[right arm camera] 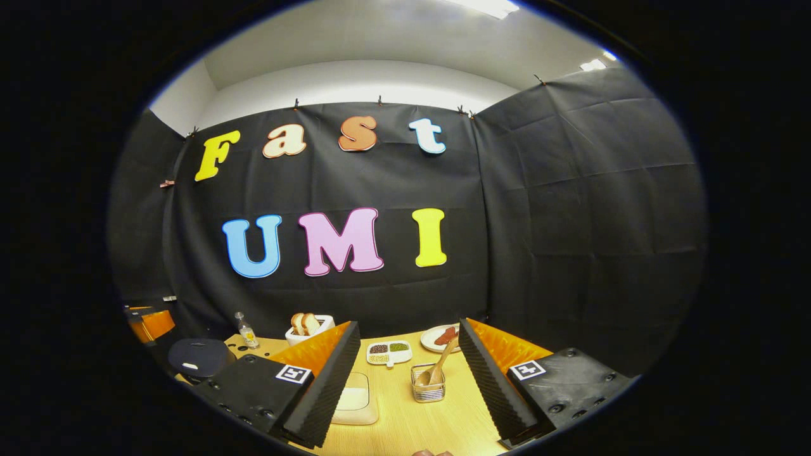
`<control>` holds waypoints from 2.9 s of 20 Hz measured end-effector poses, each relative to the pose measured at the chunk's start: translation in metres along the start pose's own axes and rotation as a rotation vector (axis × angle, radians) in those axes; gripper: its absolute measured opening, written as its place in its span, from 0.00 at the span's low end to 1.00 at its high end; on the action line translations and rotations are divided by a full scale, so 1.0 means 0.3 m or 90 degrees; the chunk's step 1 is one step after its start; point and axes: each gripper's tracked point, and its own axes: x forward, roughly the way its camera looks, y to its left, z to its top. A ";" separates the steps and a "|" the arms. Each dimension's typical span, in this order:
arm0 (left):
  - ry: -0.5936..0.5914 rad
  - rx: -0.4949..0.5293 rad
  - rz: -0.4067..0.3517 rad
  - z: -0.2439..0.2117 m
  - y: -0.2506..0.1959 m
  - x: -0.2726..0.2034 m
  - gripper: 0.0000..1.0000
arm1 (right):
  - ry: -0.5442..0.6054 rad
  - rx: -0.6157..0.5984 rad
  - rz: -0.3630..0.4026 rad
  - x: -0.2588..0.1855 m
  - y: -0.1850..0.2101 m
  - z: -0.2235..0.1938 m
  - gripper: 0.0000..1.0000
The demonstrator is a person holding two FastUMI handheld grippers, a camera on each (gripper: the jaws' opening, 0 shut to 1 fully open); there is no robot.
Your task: Close the left gripper, press the button to open the rice cooker; take a wooden spoon from the chopstick holder with the right hand, scoop a spoonful of rice and pour it into the rice cooker, then put the wooden spoon back into the chopstick holder.
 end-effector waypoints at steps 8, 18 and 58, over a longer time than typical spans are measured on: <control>0.055 0.015 0.022 -0.003 0.144 0.075 0.95 | 0.011 -0.001 -0.022 0.000 -0.010 -0.030 0.98; 0.212 0.007 0.004 -0.173 0.322 0.200 0.56 | 0.031 -0.004 -0.039 0.008 -0.035 -0.073 0.98; 0.107 0.027 0.239 0.005 0.390 0.164 0.06 | 0.161 0.031 0.035 0.365 -0.112 -0.258 0.98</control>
